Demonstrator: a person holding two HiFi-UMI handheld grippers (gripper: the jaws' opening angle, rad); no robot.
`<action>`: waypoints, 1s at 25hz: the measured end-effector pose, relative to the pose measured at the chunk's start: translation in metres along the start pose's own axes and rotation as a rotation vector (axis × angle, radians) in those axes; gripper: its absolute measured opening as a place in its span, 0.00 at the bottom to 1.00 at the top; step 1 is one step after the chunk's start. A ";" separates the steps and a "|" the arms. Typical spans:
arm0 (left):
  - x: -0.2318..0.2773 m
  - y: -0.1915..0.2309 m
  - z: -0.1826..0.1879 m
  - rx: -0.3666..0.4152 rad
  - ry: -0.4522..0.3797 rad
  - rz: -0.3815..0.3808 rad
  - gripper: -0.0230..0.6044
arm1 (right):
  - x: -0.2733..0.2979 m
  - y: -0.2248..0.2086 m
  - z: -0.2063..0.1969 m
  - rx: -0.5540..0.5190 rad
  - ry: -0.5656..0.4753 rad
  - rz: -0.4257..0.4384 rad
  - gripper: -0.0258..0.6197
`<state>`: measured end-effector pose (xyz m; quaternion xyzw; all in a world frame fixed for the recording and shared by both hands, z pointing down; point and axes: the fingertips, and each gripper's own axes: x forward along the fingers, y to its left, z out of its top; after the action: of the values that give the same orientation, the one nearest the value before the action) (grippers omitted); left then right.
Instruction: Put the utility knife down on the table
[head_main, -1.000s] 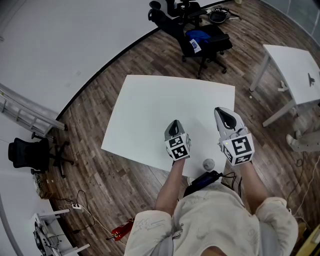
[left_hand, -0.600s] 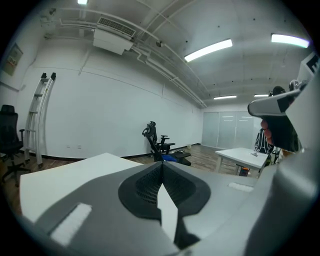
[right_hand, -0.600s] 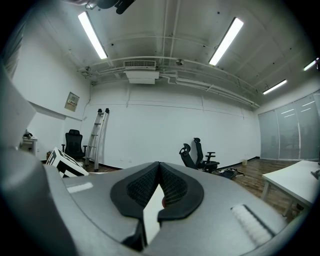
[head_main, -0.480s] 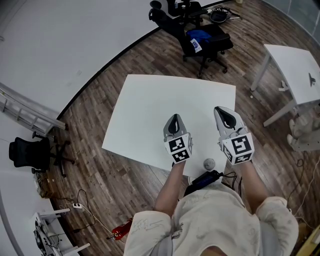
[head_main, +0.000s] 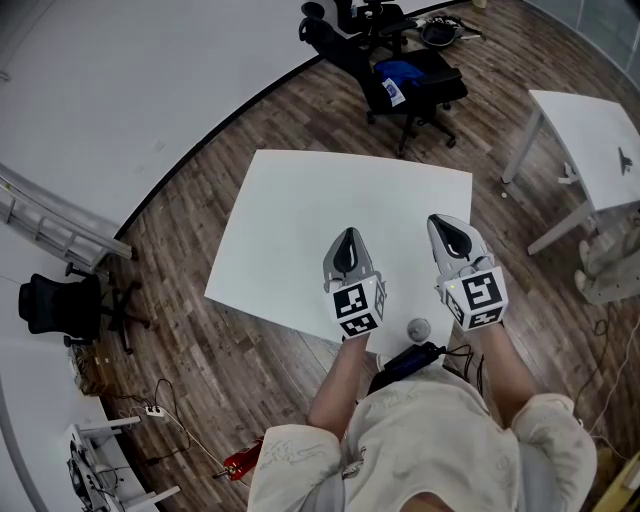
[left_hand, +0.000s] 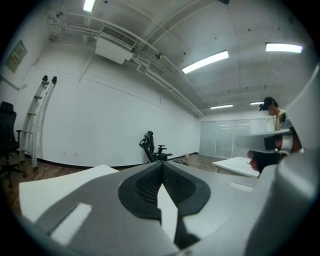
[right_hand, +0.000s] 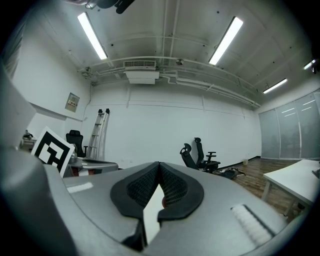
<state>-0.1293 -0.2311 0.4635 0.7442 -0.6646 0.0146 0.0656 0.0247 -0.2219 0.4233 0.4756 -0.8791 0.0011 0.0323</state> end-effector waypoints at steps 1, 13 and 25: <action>-0.001 -0.001 0.005 0.006 -0.010 -0.002 0.07 | 0.000 0.000 0.000 0.001 0.000 0.000 0.05; -0.013 -0.013 0.023 0.037 -0.057 -0.024 0.07 | 0.001 0.000 -0.003 0.004 0.000 0.003 0.05; -0.025 -0.023 0.033 0.043 -0.080 -0.060 0.07 | 0.002 0.004 -0.003 0.008 -0.004 0.008 0.05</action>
<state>-0.1114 -0.2078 0.4261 0.7651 -0.6434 -0.0031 0.0235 0.0205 -0.2219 0.4263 0.4724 -0.8809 0.0037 0.0288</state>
